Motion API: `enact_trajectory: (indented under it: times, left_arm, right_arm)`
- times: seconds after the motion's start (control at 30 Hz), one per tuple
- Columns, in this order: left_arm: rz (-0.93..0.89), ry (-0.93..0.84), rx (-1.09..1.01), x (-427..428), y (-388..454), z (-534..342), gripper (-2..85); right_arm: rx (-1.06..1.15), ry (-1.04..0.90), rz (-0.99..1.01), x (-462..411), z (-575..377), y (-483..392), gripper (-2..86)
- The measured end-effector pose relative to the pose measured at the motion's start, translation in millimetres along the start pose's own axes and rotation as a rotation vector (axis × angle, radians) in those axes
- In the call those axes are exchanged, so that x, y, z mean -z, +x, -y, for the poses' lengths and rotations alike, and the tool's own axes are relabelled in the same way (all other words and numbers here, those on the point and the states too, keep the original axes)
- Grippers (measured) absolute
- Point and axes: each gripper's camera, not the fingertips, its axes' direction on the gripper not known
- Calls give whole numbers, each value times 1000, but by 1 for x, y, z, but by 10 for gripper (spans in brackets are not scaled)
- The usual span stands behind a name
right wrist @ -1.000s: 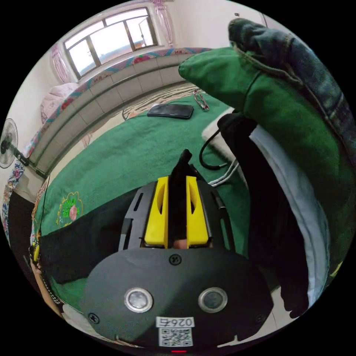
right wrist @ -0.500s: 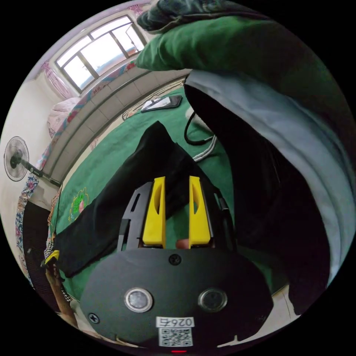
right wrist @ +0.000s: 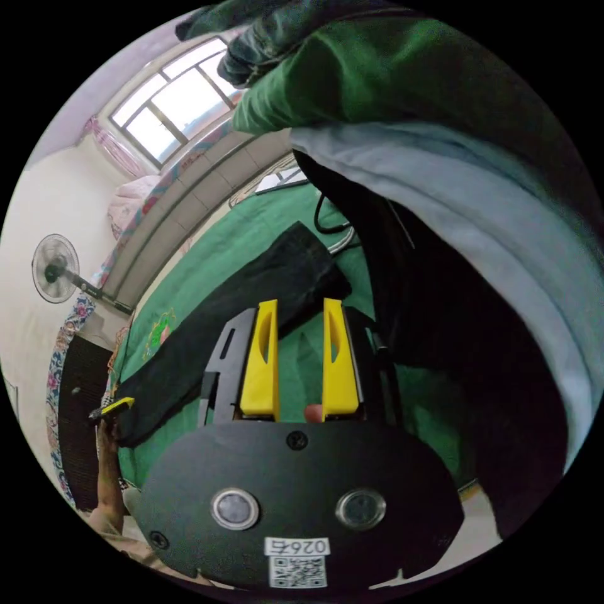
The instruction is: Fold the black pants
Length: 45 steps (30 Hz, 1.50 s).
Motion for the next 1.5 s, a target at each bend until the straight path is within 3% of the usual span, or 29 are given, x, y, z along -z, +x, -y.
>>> enact_trajectory:
  times: [0.13,0.23,0.4,0.53,0.6,0.67,0.8,0.9,1.03,1.13,1.33,1.5]
  left_arm:
    - [-55,155,-115,-4,37,37,4]
    - [-121,224,-250,-29,76,88,78]
    - [-275,157,-330,-107,128,190,140]
    - [-301,-42,-357,-190,172,264,159]
    - [-269,-144,-377,-221,192,282,152]
    - [-122,-131,-455,-227,214,289,65]
    - [-197,-198,-512,-230,216,297,1]
    - [-398,-185,-459,-213,193,305,-4]
    - [-589,1,-379,-155,147,299,-5]
    - [-631,121,-353,-99,108,274,1]
    - [-457,339,-192,24,0,156,30]
    - [-242,634,131,97,-87,19,-2]
  right_arm:
    - [-115,46,102,10,-26,14,92]
    - [-189,35,172,1,-32,28,93]
    - [-202,39,238,-6,-18,25,90]
    - [-199,35,269,-13,-7,18,89]
    - [-211,32,277,-15,-2,12,82]
    - [-214,31,282,-17,2,7,72]
    - [-195,34,357,-16,10,-9,7]
    - [-174,141,493,5,2,-26,-8]
    - [-103,221,659,37,-4,-72,-11]
    - [58,212,749,63,1,-143,-12]
    - [414,-19,867,64,-14,-342,-12]
    - [637,-261,731,4,-85,-505,-9]
